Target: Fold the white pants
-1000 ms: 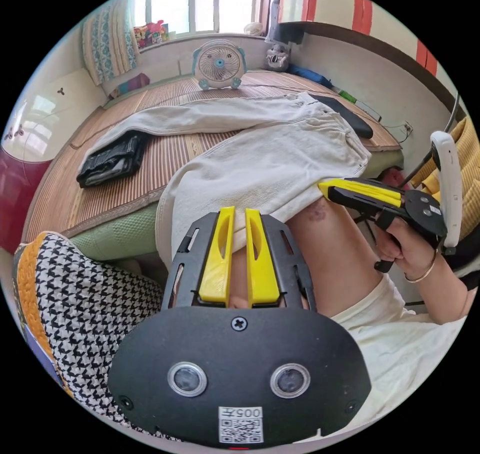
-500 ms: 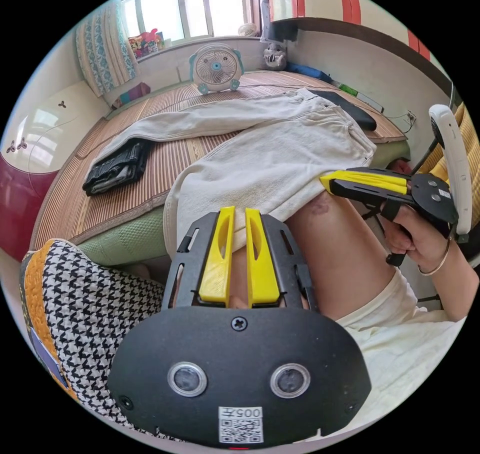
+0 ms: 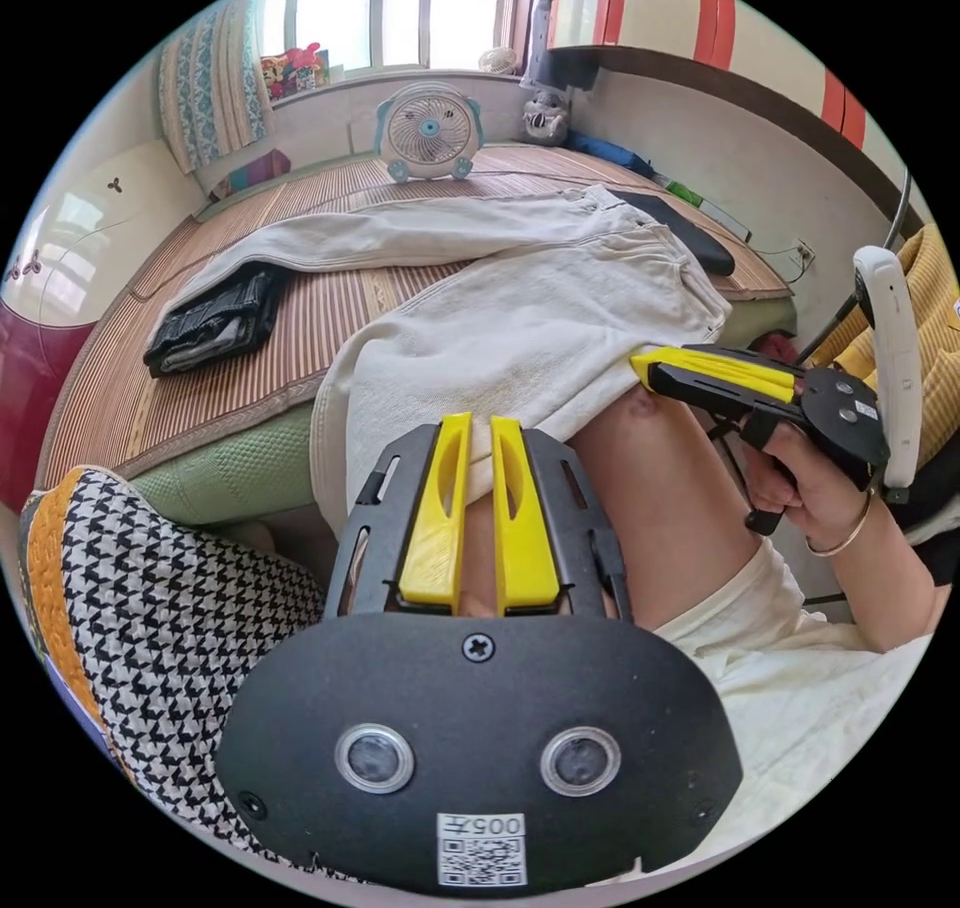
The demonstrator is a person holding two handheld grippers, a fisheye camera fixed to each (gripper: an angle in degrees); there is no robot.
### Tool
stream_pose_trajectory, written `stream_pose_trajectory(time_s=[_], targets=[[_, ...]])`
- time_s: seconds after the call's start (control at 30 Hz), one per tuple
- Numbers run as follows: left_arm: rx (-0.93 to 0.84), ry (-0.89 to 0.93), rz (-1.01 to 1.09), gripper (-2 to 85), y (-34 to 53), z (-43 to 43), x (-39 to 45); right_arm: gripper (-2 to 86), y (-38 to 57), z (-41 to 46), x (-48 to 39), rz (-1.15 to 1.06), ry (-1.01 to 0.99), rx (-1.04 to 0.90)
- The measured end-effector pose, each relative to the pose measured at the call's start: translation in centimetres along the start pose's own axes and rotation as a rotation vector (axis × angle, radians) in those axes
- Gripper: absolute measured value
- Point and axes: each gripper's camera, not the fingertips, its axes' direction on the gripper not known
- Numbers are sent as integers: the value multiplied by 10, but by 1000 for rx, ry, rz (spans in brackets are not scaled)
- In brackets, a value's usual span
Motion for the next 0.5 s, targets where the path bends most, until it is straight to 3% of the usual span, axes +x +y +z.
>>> stream_pose_trajectory(time_s=[0.5], targets=[[5, -114, 60, 50, 10, -7, 20, -9, 10, 8, 18, 42, -83, 29]])
